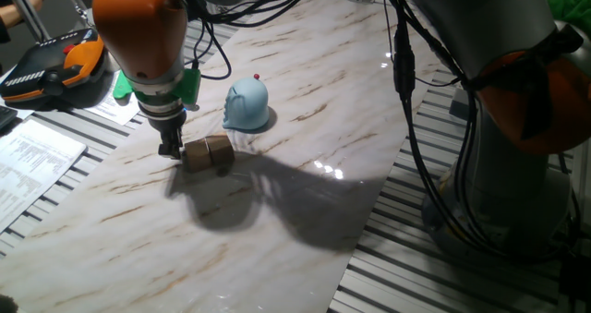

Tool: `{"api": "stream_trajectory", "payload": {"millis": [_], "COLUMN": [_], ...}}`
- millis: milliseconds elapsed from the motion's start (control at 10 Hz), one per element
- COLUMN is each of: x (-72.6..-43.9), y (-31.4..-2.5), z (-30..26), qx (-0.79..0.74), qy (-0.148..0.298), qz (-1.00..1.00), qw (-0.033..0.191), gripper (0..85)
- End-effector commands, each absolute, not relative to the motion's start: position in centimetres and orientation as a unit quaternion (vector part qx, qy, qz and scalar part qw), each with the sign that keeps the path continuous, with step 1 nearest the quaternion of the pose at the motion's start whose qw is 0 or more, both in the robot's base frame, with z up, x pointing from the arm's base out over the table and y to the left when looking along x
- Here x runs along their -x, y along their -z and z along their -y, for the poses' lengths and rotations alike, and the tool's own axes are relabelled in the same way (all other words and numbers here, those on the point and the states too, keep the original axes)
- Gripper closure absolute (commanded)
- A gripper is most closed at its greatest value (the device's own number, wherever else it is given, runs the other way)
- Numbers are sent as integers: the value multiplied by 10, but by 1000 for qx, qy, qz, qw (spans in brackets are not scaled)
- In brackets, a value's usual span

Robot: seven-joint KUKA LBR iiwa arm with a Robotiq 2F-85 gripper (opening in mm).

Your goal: Drop coins into a piggy bank

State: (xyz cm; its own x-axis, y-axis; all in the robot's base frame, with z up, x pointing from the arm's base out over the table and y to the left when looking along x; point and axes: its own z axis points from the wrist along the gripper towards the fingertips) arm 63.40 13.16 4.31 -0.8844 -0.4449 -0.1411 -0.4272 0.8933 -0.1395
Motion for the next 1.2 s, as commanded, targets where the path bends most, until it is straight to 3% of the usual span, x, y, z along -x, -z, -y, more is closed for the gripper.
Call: {"api": "stream_trajectory", "payload": {"millis": [0, 1100], "x": [-634, -631], "y": [-43, -38], "z": [-131, -131], "qx": [225, 226], "qy": [53, 63], "qz": [-969, -968], "qw": [85, 86], "gripper": [510, 510]}}
